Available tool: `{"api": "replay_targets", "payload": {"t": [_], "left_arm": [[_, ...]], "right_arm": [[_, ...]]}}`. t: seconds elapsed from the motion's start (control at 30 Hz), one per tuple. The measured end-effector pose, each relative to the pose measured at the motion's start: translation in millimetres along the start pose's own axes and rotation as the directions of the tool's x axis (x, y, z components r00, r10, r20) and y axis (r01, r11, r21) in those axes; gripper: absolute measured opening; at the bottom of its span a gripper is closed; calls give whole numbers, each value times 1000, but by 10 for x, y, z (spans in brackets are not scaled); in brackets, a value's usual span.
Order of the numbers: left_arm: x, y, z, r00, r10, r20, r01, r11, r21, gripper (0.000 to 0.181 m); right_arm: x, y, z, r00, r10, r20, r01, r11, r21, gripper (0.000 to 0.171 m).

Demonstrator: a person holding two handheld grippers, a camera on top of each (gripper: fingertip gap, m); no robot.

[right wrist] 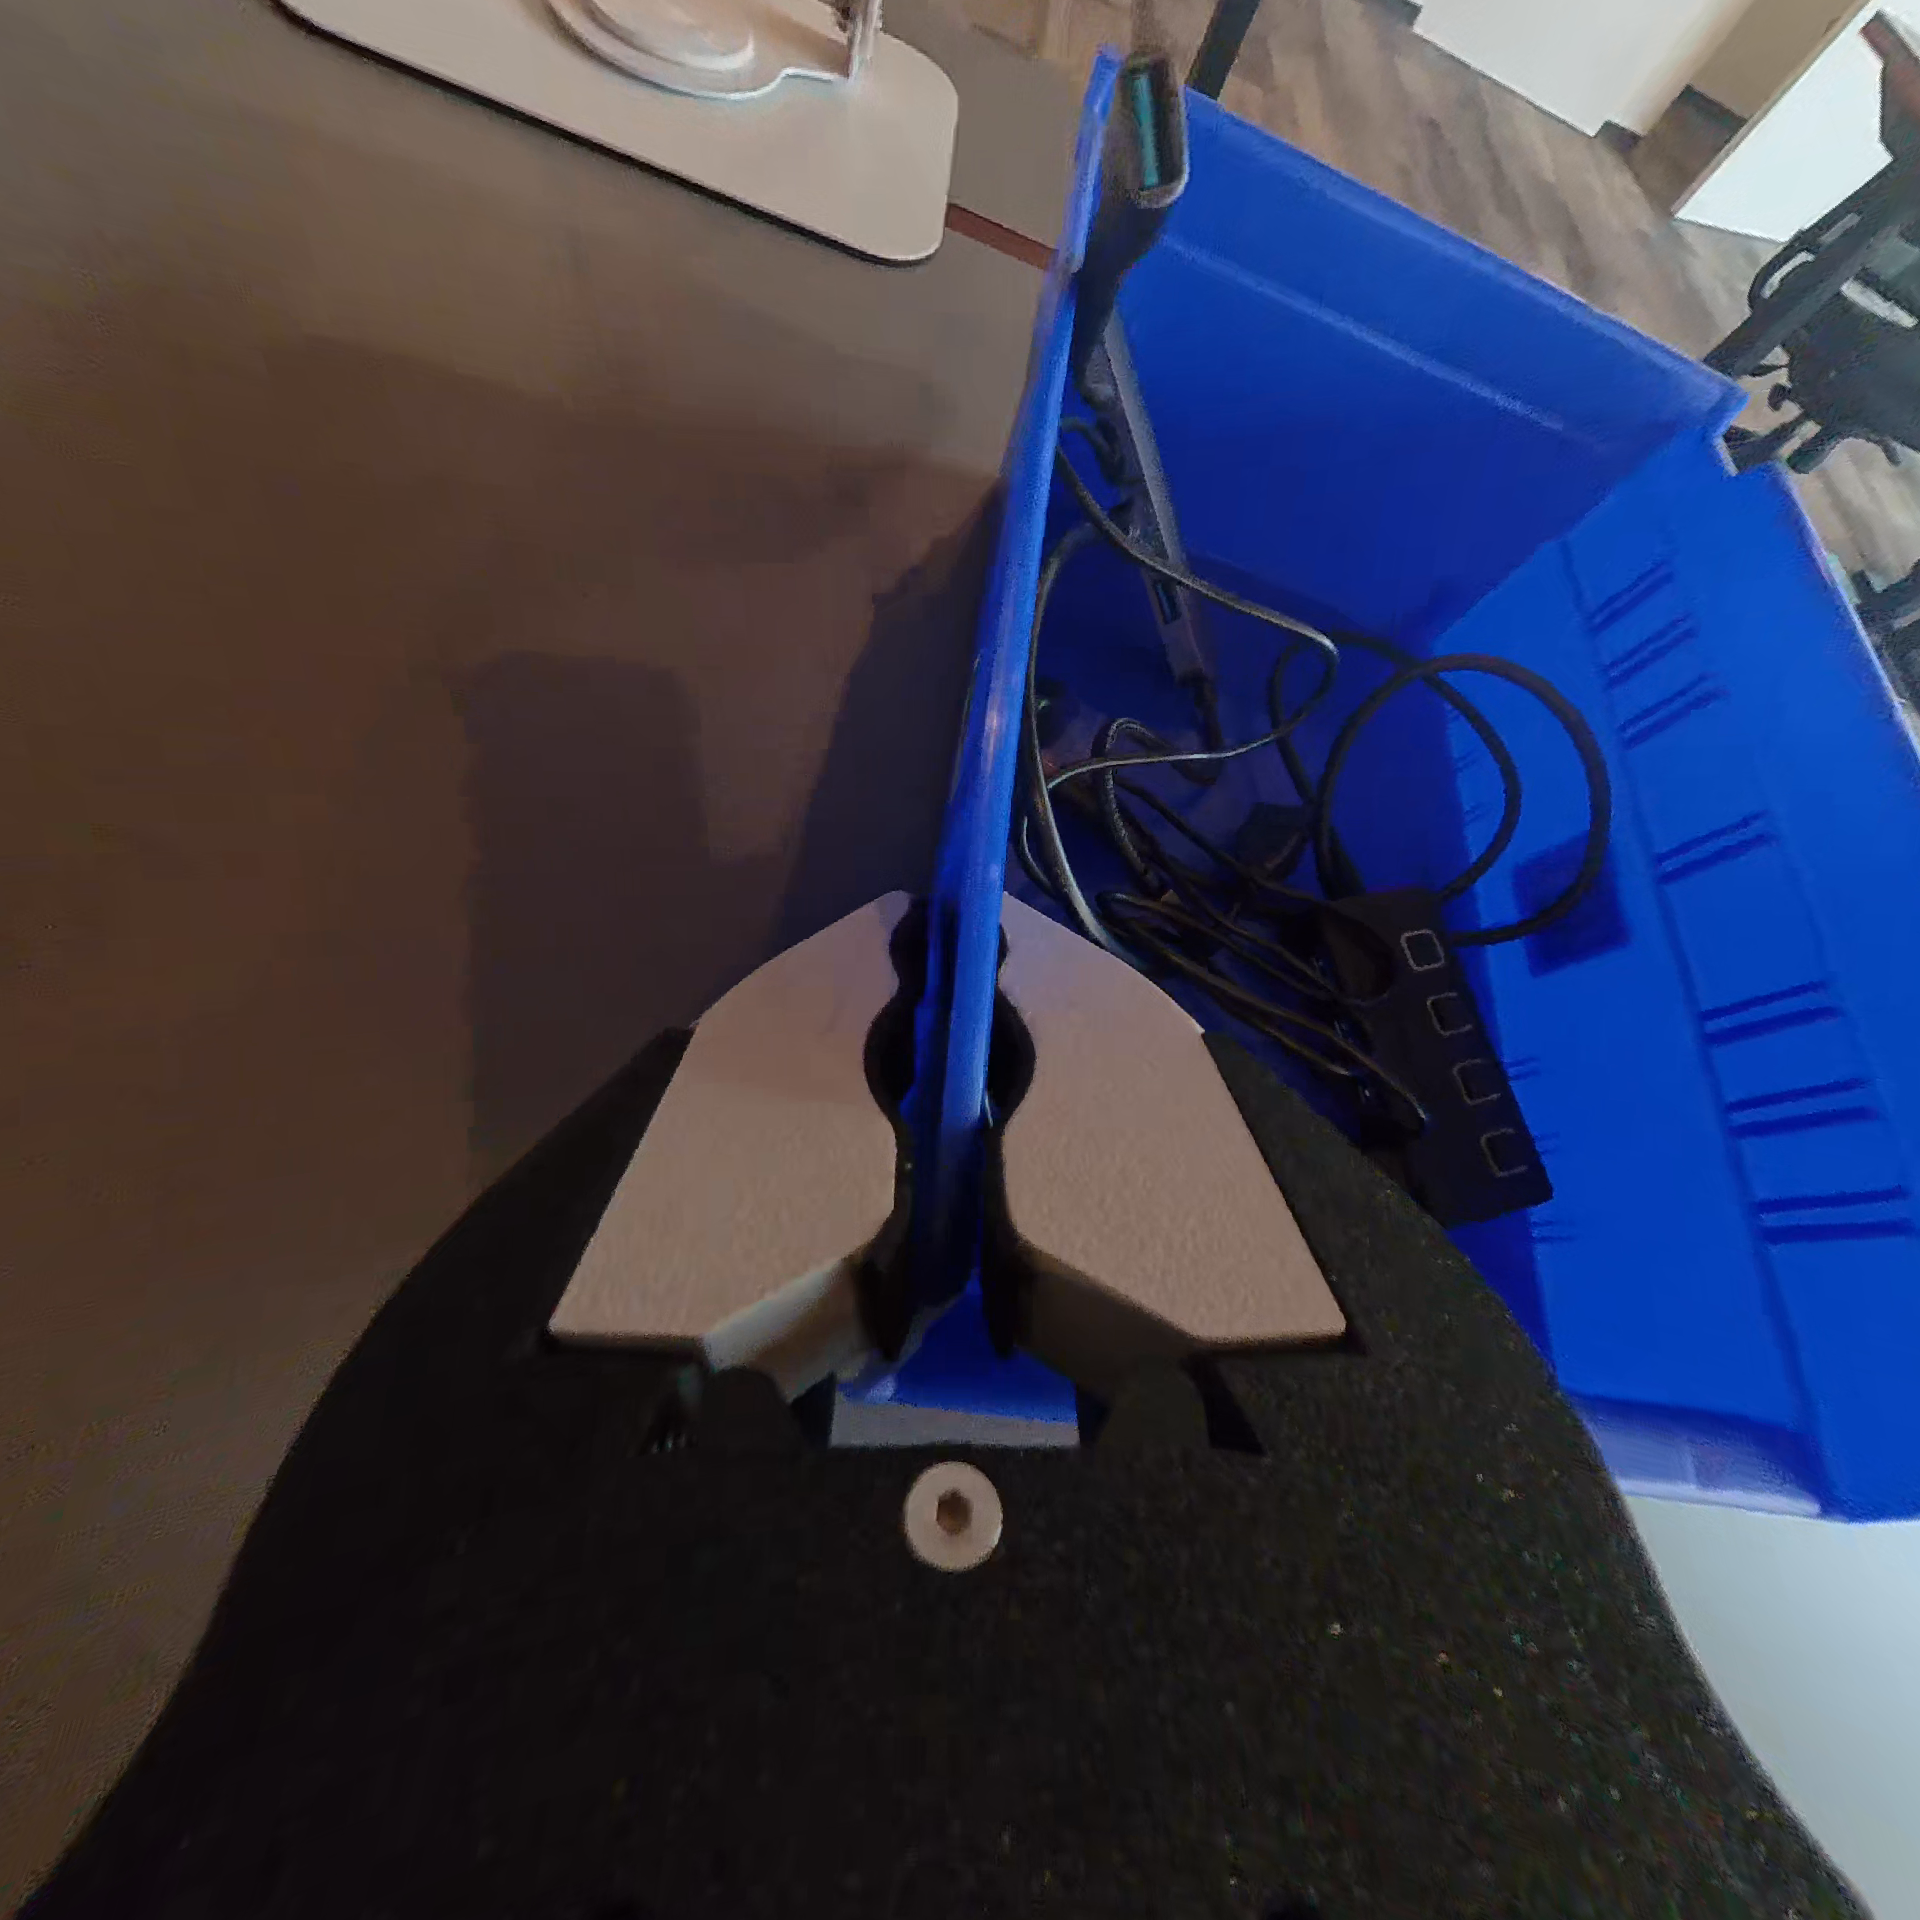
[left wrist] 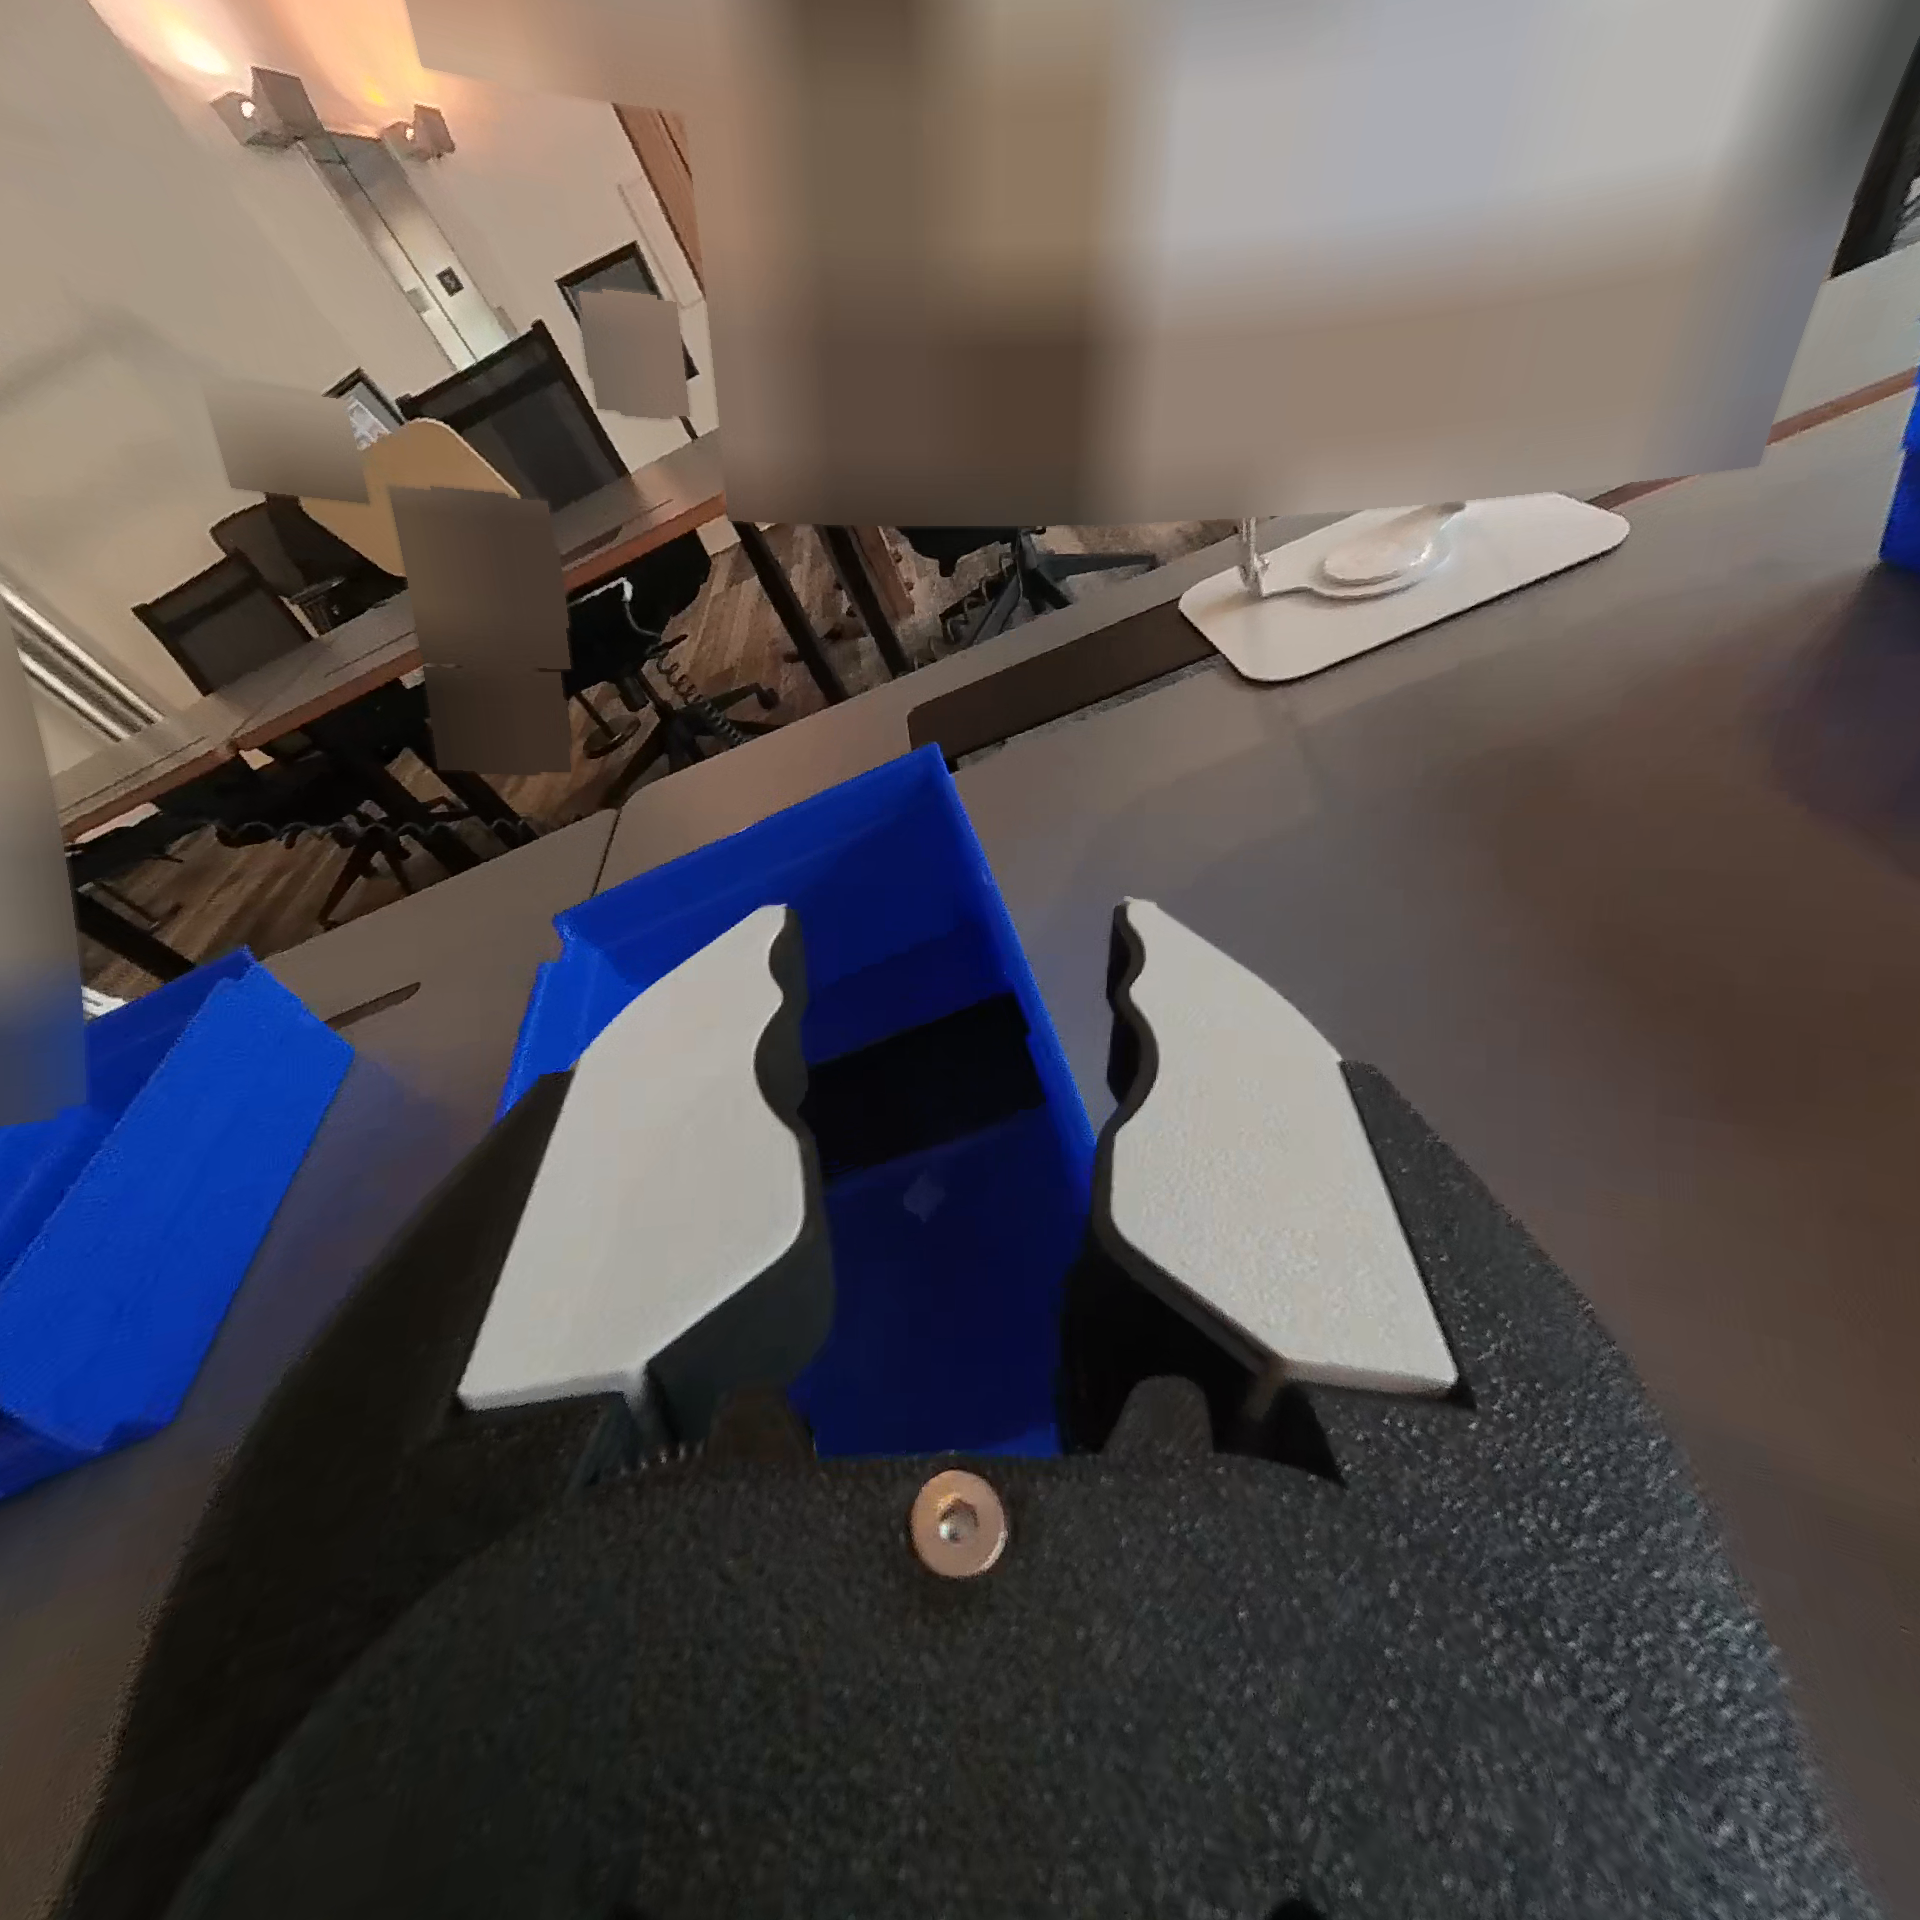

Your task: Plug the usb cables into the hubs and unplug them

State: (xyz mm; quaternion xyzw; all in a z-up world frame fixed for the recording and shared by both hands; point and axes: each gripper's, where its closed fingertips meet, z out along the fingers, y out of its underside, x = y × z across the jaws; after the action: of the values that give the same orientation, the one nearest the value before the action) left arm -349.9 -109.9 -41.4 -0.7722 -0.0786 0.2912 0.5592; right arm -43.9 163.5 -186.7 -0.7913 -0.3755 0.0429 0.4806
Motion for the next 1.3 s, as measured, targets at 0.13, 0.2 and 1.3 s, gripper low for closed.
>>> {"api": "replay_targets", "payload": {"t": [0.13,0.2,1.3], "left_arm": [[-58,68,125,1000,13,20,-12,999,-41,57],[-93,117,170,999,32,37,-29,997,-68,57],[247,896,748,995,-57,-77,23,922,-386,72]], "right_arm": [[-250,-57,-47,999,-27,21,27,1000,3,11],[-350,-78,-75,998,-58,24,58,998,6,11],[-749,-409,-492,979,-101,178,66,979,191,59]]}}
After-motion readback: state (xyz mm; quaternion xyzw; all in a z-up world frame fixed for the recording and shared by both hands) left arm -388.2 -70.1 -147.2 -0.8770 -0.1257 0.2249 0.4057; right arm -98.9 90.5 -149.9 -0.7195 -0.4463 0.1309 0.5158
